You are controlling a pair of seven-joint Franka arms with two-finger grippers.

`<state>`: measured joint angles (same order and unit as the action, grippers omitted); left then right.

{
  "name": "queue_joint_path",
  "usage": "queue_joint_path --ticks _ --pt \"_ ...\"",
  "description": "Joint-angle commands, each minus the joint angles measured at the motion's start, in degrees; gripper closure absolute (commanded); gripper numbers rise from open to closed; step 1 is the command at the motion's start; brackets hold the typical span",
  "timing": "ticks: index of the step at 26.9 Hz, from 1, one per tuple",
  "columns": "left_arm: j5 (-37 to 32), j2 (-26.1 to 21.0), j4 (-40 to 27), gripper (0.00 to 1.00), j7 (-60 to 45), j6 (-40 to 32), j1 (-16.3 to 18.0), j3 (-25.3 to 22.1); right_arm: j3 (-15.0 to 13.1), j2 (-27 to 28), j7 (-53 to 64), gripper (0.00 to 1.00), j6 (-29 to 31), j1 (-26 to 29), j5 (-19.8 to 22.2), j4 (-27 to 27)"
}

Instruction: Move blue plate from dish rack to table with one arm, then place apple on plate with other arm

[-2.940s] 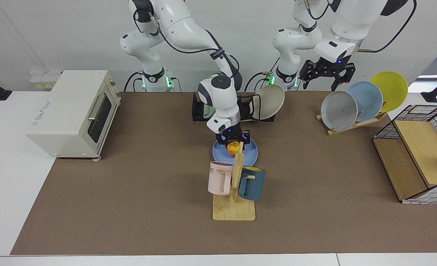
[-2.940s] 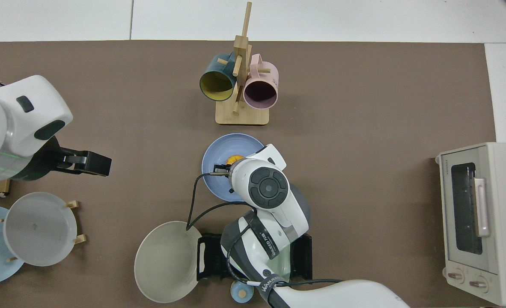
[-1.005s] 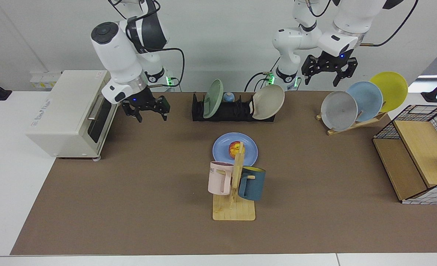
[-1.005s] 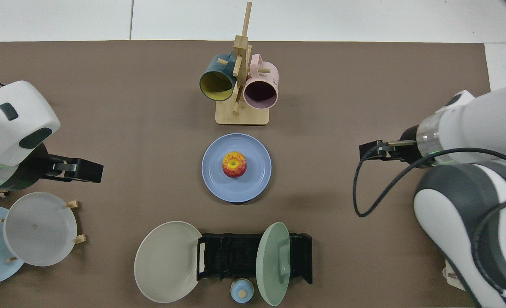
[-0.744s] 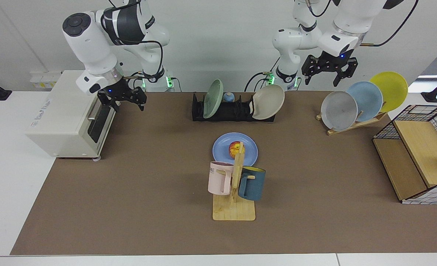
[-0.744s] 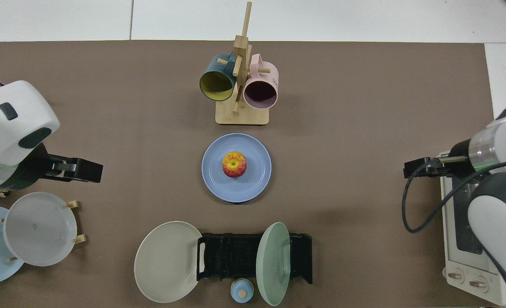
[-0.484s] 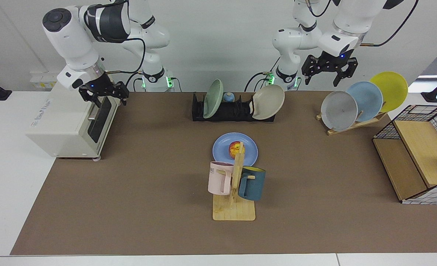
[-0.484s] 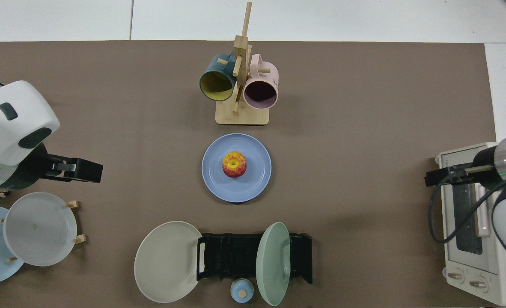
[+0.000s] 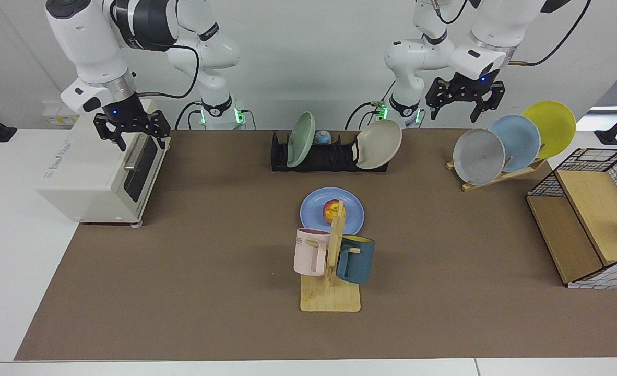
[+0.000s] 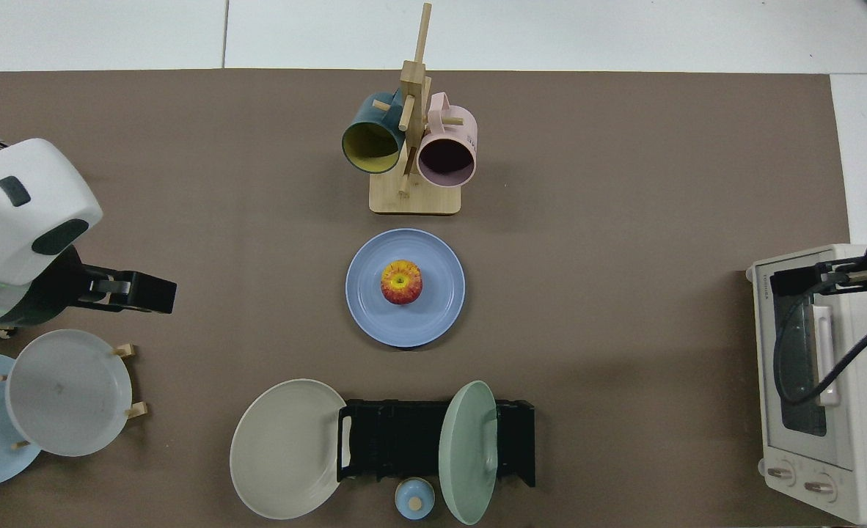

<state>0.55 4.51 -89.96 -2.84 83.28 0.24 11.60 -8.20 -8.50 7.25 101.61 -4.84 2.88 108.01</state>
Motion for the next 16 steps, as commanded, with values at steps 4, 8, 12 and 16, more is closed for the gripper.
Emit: queue_joint_path --ticks 4,8,12,16 --pt "0.2 0.9 -0.9 0.00 -0.2 -0.4 0.4 0.2 0.6 1.3 -1.0 0.00 0.5 0.4 -1.5 -1.3" --pt "0.2 0.9 -0.9 0.00 -0.2 -0.4 0.4 0.2 1.0 1.3 -1.0 0.00 0.5 0.3 -1.5 -1.2" --pt "0.3 0.9 -0.9 0.00 -0.2 -0.4 0.4 0.2 1.0 1.3 -1.0 0.00 0.5 0.3 -1.5 -1.2" --pt "0.2 0.9 -0.9 0.00 -0.2 -0.4 0.4 0.2 1.0 1.3 -1.0 0.00 0.5 0.4 -1.5 -1.2"
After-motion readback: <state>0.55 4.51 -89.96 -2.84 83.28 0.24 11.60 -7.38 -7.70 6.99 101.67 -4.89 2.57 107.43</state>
